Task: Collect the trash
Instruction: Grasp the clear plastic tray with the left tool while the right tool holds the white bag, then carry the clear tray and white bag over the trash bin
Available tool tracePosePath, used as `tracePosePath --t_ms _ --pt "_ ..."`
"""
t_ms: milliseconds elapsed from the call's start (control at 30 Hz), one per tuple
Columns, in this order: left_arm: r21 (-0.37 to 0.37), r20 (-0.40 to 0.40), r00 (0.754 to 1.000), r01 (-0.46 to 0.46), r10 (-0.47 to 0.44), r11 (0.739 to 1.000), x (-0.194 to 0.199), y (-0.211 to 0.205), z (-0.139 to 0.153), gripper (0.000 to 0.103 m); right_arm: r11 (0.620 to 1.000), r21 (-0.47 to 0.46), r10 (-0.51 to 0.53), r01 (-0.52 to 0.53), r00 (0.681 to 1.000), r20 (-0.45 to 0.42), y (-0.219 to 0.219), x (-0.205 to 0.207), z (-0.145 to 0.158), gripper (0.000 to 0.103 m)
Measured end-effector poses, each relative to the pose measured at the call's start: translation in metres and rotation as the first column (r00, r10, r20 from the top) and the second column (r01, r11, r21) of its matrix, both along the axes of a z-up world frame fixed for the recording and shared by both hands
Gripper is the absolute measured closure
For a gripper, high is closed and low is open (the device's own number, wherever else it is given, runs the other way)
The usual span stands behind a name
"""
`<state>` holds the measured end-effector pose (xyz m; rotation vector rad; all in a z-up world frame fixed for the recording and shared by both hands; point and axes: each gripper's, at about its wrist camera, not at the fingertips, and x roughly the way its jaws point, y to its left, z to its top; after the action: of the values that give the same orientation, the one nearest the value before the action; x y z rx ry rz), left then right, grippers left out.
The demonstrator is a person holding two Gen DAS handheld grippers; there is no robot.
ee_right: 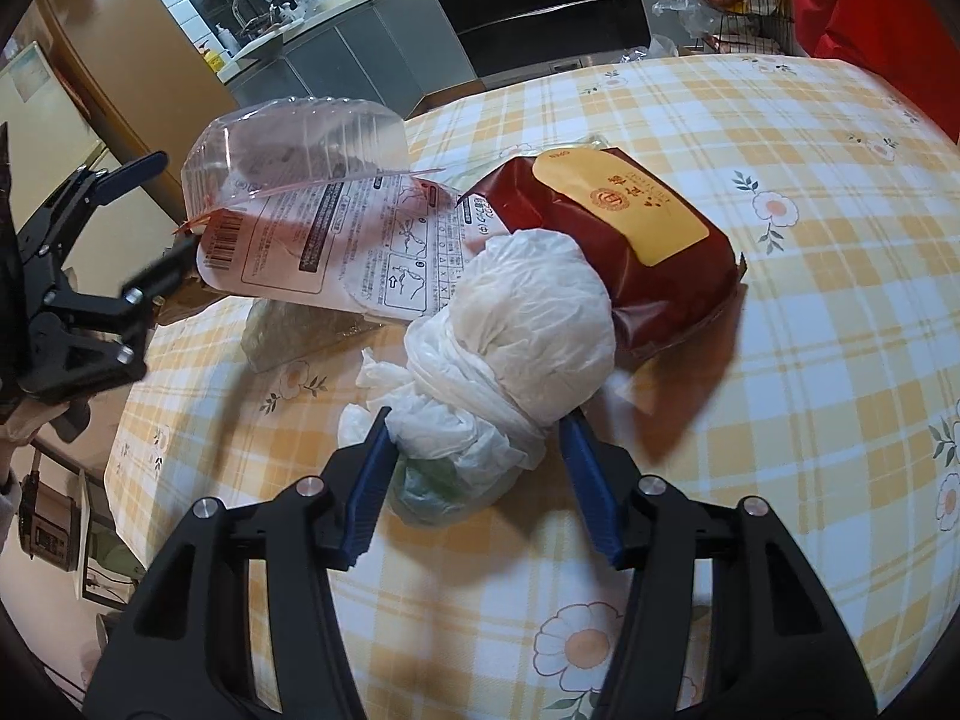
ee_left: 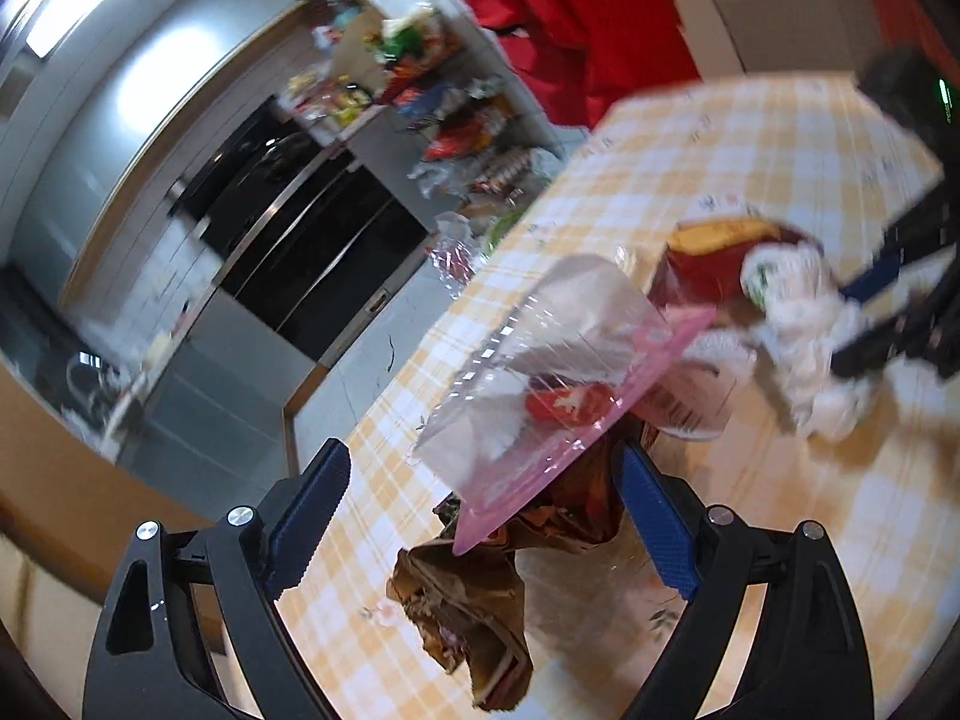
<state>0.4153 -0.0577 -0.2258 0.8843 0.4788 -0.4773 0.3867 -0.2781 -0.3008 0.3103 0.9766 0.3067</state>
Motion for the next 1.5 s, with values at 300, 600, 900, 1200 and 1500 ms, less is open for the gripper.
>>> tracePosePath --t_ms 300,600,900,1200,1500 --pt "0.121 0.037 0.994 0.094 -0.099 0.988 0.006 -0.022 -0.014 0.025 1.0 0.01 0.014 -0.014 1.0 -0.009 -0.003 0.003 -0.001 0.047" --pt "-0.074 -0.055 0.997 0.042 -0.047 0.996 0.014 -0.013 0.004 0.056 1.0 0.014 0.003 -0.003 1.0 -0.014 -0.008 -0.002 -0.001 0.047" --pt "-0.319 -0.128 0.989 -0.111 0.074 0.941 0.007 0.024 0.051 0.061 1.0 0.024 -0.017 0.018 1.0 -0.006 -0.011 -0.017 0.006 0.048" --pt "-0.514 -0.234 0.962 -0.247 0.143 0.822 -0.004 0.053 0.092 0.061 0.999 0.032 -0.024 0.023 1.0 0.02 -0.012 -0.037 0.024 0.049" --pt "-0.602 -0.225 0.959 -0.278 0.174 0.749 -0.033 0.076 0.136 0.061 0.999 0.037 -0.026 0.024 0.998 0.051 -0.012 -0.054 0.045 0.05"
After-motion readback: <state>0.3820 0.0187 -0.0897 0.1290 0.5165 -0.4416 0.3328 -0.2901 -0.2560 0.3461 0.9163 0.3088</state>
